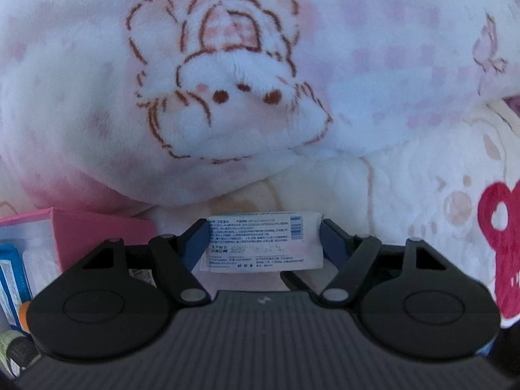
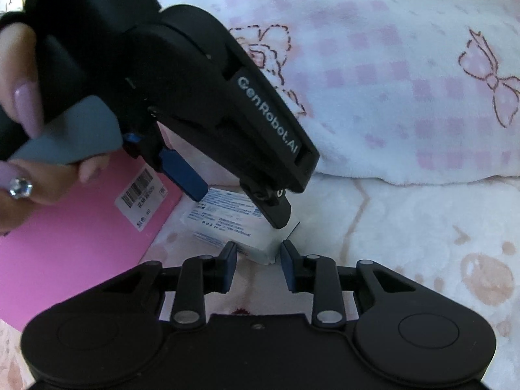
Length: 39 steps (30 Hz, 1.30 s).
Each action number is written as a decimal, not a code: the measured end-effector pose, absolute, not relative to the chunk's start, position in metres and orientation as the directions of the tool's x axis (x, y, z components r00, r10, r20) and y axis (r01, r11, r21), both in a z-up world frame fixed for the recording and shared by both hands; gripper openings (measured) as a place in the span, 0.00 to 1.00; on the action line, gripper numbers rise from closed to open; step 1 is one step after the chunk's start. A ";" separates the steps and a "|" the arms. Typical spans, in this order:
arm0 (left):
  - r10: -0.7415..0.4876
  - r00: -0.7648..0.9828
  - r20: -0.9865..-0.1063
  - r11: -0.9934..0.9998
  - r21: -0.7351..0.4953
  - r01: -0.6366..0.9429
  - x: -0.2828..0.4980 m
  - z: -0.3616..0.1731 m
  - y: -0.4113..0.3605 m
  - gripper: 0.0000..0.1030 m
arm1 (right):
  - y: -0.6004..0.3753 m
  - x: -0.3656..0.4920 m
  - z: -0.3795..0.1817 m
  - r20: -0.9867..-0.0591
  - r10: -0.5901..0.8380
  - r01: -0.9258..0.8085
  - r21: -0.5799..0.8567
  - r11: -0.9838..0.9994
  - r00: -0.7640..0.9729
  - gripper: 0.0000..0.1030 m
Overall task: Organize objects
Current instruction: 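Lower the open left gripper around the white packet on the sheet, then close the left gripper on the white packet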
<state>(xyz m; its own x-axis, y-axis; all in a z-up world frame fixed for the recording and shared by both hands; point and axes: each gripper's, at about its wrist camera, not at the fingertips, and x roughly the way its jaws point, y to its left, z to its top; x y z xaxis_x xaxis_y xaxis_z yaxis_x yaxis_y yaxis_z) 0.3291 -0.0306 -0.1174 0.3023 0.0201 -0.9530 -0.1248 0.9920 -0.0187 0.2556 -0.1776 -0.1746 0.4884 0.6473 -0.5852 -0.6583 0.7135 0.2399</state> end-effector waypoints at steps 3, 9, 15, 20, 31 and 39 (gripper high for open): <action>0.023 0.310 -0.951 0.991 -0.020 -0.135 0.328 -0.118 -0.030 0.70 | -0.176 0.254 -0.175 -0.587 0.643 -0.662 0.226 0.714 0.493 0.35; 0.003 0.307 -0.952 0.985 -0.050 -0.165 0.326 -0.123 -0.028 0.68 | -0.180 0.249 -0.179 -0.578 0.644 -0.672 0.209 0.710 0.501 0.32; -0.055 0.310 -0.949 0.972 -0.122 -0.199 0.317 -0.125 -0.024 0.67 | -0.193 0.247 -0.173 -0.594 0.659 -0.677 0.243 0.695 0.462 0.32; -0.119 0.303 -0.946 0.954 -0.194 -0.229 0.312 -0.128 -0.029 0.67 | -0.212 0.245 -0.166 -0.612 0.657 -0.655 0.282 0.701 0.440 0.32; -0.186 0.299 -0.936 0.931 -0.265 -0.249 0.310 -0.125 -0.051 0.57 | -0.231 0.224 -0.157 -0.677 0.562 -0.709 0.083 0.701 0.476 0.40; -0.130 0.358 -0.925 0.953 -0.216 -0.213 0.315 -0.122 -0.034 0.60 | -0.228 0.212 -0.162 -0.655 0.580 -0.711 0.091 0.697 0.485 0.70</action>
